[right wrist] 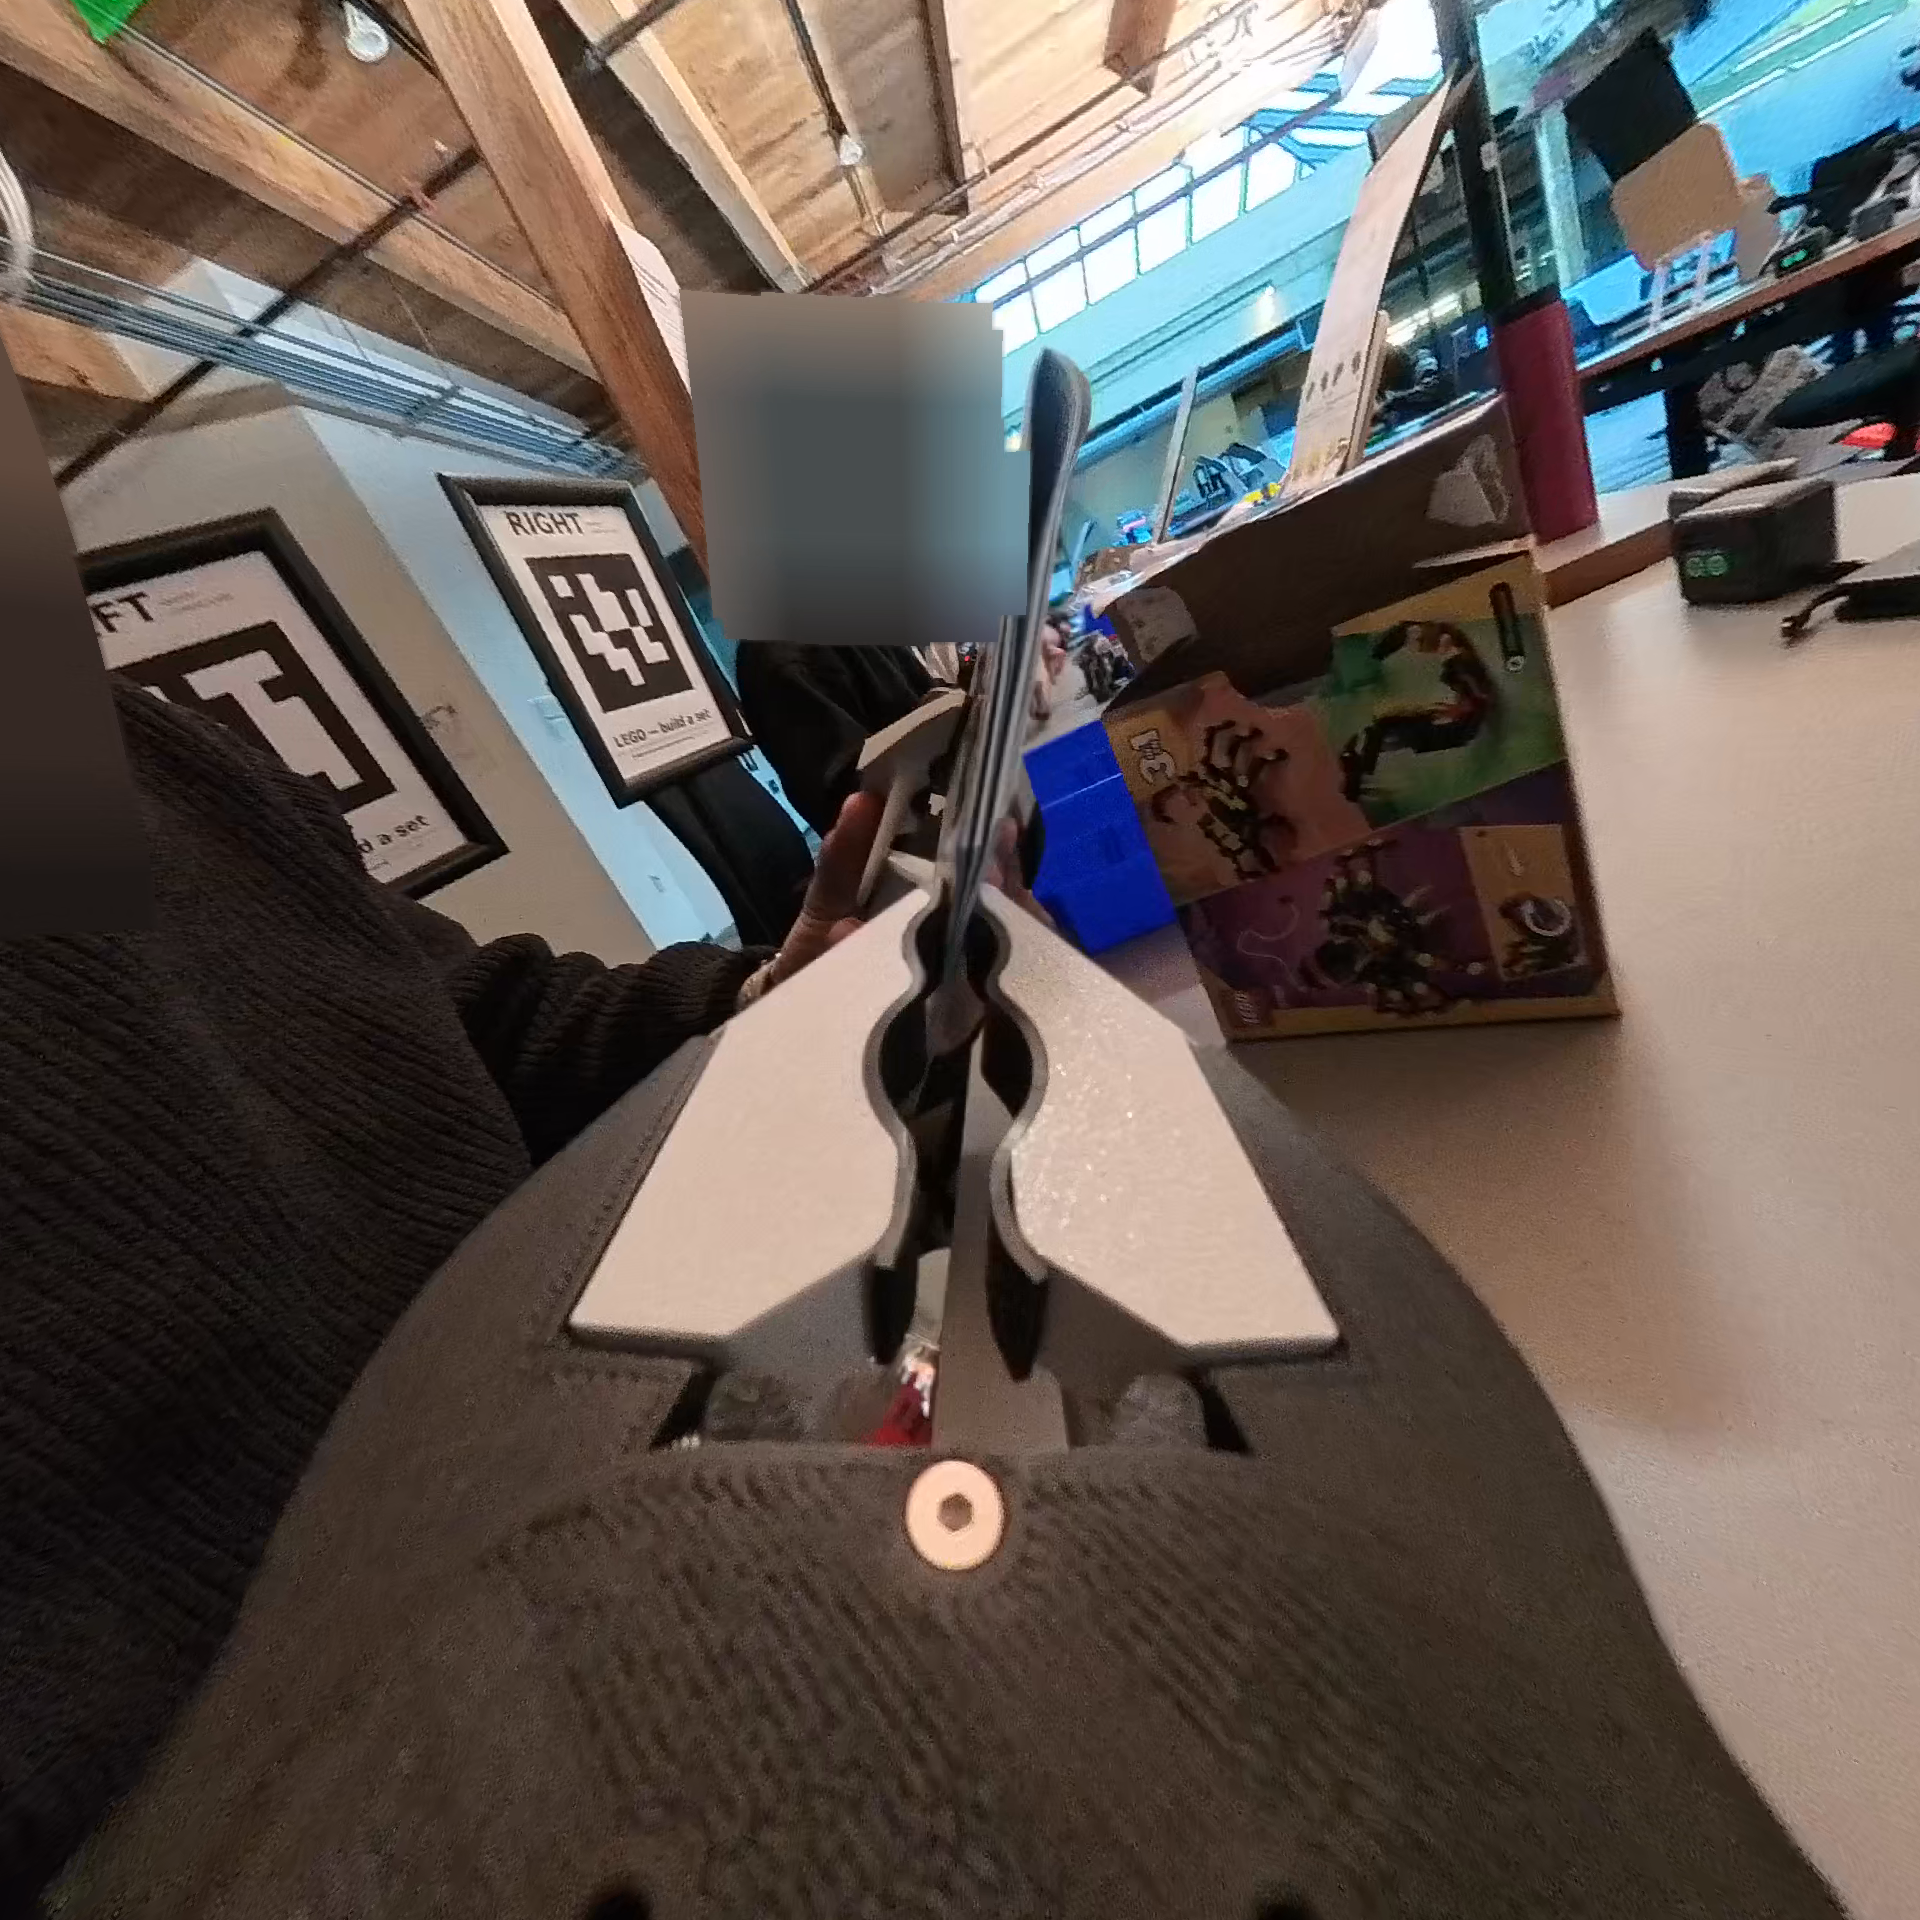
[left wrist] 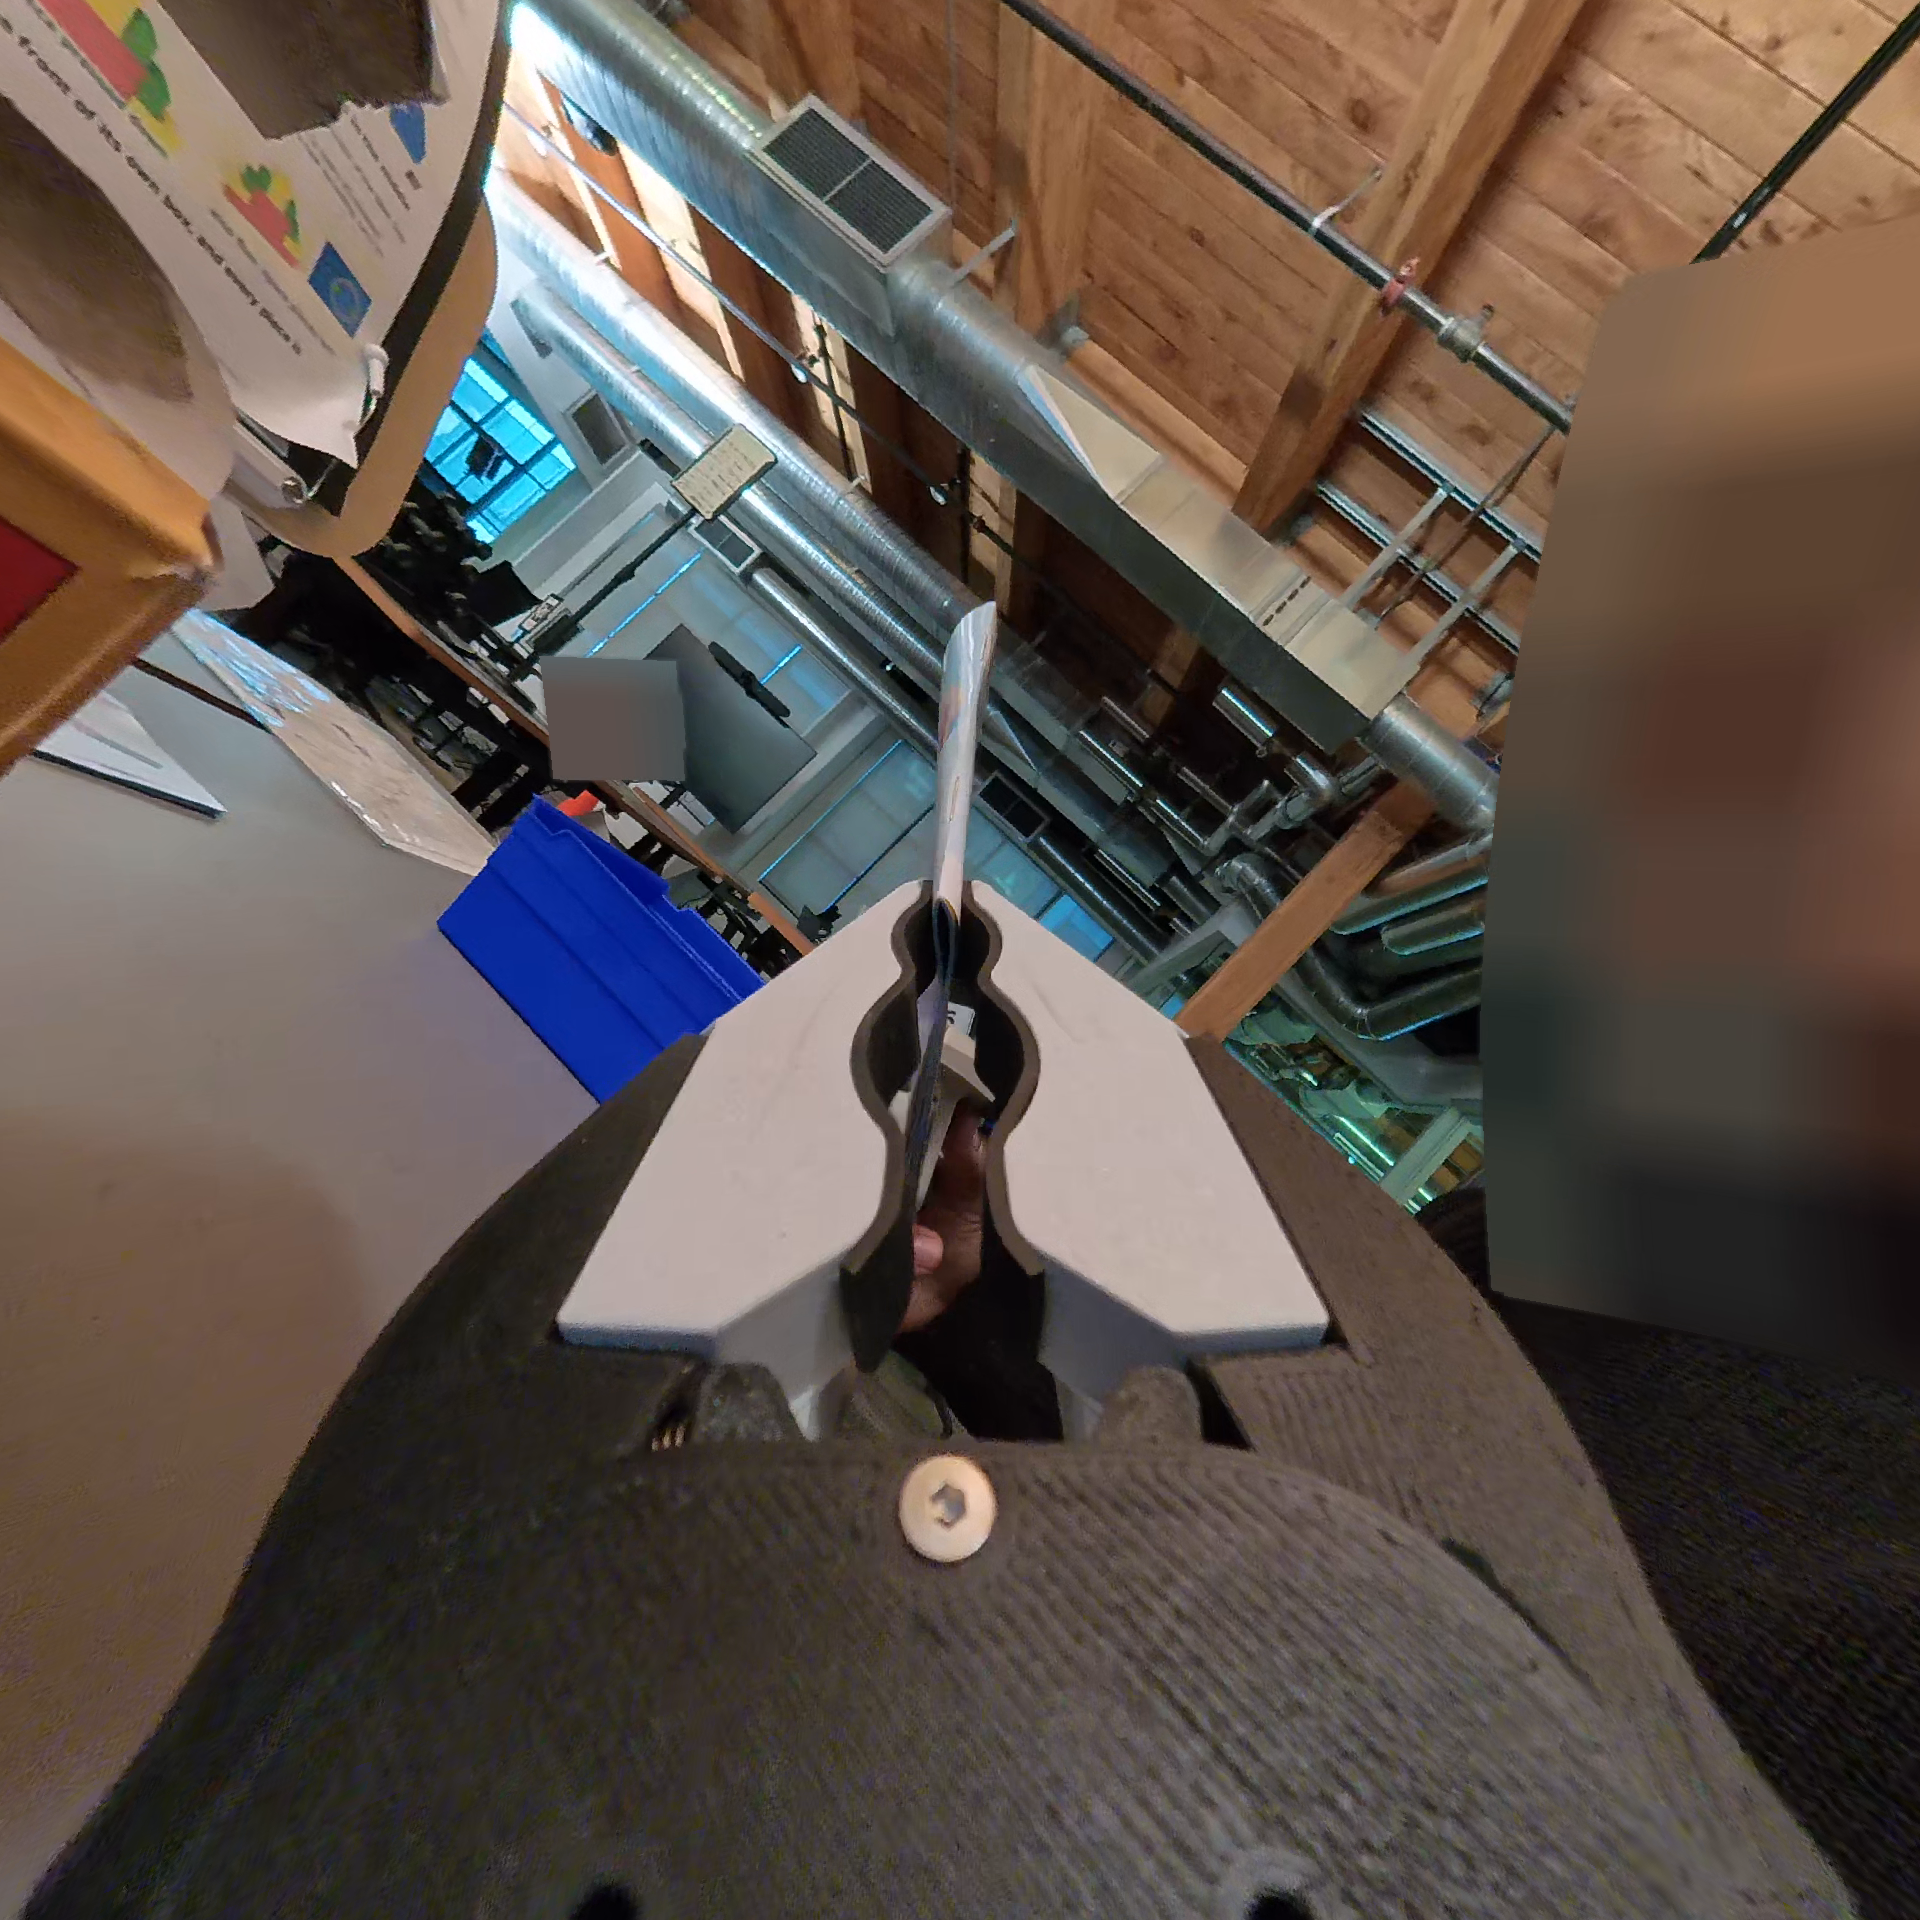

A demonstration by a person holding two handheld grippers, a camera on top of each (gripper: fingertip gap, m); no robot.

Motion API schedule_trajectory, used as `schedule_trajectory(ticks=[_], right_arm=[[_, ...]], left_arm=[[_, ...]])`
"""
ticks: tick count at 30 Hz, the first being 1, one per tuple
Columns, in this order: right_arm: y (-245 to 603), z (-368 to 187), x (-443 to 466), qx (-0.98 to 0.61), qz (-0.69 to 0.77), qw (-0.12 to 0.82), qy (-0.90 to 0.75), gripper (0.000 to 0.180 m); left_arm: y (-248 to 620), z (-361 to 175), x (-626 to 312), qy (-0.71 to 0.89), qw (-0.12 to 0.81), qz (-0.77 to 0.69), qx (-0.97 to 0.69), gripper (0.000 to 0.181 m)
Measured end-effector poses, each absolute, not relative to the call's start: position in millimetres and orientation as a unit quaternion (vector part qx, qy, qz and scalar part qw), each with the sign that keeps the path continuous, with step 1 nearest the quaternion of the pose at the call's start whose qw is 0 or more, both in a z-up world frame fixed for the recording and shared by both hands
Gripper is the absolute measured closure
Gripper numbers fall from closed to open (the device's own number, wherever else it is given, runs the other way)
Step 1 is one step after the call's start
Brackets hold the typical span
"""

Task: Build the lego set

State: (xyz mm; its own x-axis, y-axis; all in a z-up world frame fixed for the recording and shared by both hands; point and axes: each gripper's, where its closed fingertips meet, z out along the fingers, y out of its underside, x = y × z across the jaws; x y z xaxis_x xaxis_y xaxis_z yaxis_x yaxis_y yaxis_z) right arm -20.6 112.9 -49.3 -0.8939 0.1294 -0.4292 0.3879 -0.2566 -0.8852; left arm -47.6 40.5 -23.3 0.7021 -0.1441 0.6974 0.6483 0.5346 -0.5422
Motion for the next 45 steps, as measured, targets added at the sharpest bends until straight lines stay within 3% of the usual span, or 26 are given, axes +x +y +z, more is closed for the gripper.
schedule_trajectory(ticks=[5, 9, 11, 16, 24, 28, 32, 36, 41, 45], right_arm=[[116.8, -46.3, -22.4, 0.222, -0.77, 0.098, 0.59, 0.18], [125.5, -48.5, -34.2, 0.256, -0.772, 0.099, 0.573, 0.18], [128.5, -61.0, -44.7, 0.293, -0.755, 0.096, 0.579, 0.18], [126.4, -106.9, -60.7, 0.384, -0.68, 0.117, 0.613, 0.18], [136.0, -120.3, -75.0, 0.447, -0.664, 0.096, 0.592, 0.179], [142.0, -125.7, -76.1, 0.462, -0.649, 0.099, 0.595, 0.163], [161.6, -133.9, -78.3, 0.463, -0.606, 0.023, 0.646, 0.149], [179.0, -142.9, -71.0, 0.434, -0.541, -0.091, 0.715, 0.146], [176.7, -167.8, -47.4, 0.429, -0.475, -0.104, 0.761, 0.138], [176.1, -189.2, -31.9, 0.424, -0.413, -0.126, 0.796, 0.113]], left_arm=[[41.4, -26.4, -50.8, -0.312, 0.819, -0.219, -0.428, 0.173], [26.8, -33.9, -72.7, -0.357, 0.815, -0.091, -0.447, 0.128], [22.4, -34.5, -76.3, -0.351, 0.804, -0.01, -0.48, 0.122], [42.8, -63.5, -75.6, -0.311, 0.706, 0.152, -0.618, 0.121], [95.2, -120.3, -47.1, -0.265, 0.58, 0.139, -0.757, 0.104], [107.0, -128.9, -36.6, -0.262, 0.573, 0.107, -0.769, 0.104], [99.2, -137.5, -44.7, -0.274, 0.555, 0.116, -0.776, 0.107], [93.3, -151.7, -46.2, -0.288, 0.529, 0.099, -0.792, 0.109], [101.2, -173.1, -37.6, -0.269, 0.49, 0.081, -0.825, 0.108], [105.3, -186.8, -31.6, -0.265, 0.462, 0.077, -0.843, 0.11]])
